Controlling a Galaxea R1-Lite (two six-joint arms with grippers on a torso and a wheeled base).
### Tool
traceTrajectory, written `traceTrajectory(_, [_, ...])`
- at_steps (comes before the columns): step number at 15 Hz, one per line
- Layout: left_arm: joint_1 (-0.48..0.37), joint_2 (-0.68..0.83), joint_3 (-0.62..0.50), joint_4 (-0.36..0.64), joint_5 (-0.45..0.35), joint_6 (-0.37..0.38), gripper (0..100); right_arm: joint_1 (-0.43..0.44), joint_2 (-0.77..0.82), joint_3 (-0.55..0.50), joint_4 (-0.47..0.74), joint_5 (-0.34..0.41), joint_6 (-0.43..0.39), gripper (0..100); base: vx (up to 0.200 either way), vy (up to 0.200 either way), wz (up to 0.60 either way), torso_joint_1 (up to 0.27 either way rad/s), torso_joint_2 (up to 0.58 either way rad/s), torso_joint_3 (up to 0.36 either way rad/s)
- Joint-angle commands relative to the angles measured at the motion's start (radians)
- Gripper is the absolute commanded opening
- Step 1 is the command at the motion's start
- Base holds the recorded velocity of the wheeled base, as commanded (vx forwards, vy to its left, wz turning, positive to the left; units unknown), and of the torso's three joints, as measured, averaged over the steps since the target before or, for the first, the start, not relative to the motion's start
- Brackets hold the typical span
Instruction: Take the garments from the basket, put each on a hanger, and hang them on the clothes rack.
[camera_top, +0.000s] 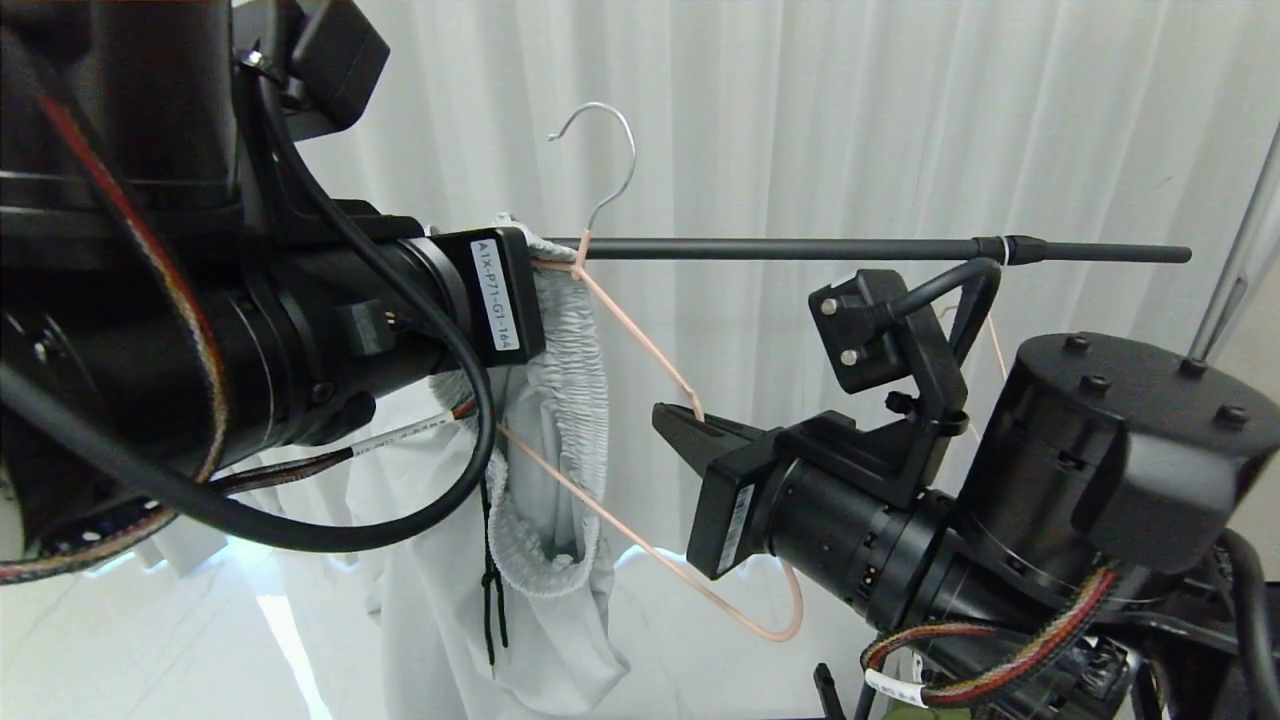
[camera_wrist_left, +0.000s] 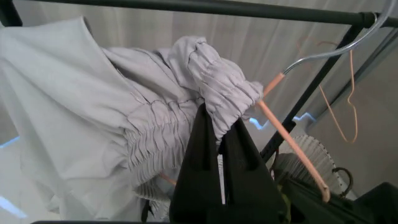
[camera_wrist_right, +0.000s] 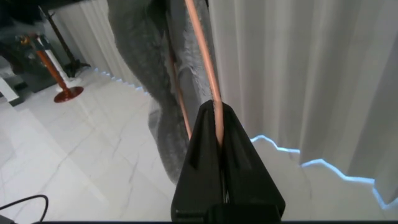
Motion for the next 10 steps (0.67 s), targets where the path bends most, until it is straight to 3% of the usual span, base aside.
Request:
traceTrajectory(1, [0.003, -0.001, 0.016, 0.000, 0.000, 0.000, 0, 0.000, -0.016, 0.001, -0.005, 0.000, -0.002, 0, 0.000, 0.000, 0.00, 0.000, 0.00, 0.000])
traceTrajectory(7, [0.006, -0.008, 0.025, 0.000, 0.000, 0.002, 0, 0.001, -0.029, 0.001, -0.008, 0.003, -0.019, 0, 0.000, 0.000, 0.00, 0.000, 0.00, 0.000])
traceTrajectory(8, [0.006, -0.008, 0.023, 0.000, 0.000, 0.003, 100, 0.001, -0.033, 0.001, -0.011, 0.003, -0.021, 0, 0.000, 0.000, 0.00, 0.000, 0.00, 0.000])
traceTrajectory(10, [0.003, -0.012, 0.025, 0.000, -0.001, 0.020, 100, 0.001, -0.038, 0.001, -0.011, 0.002, -0.033, 0, 0.000, 0.000, 0.00, 0.000, 0.00, 0.000])
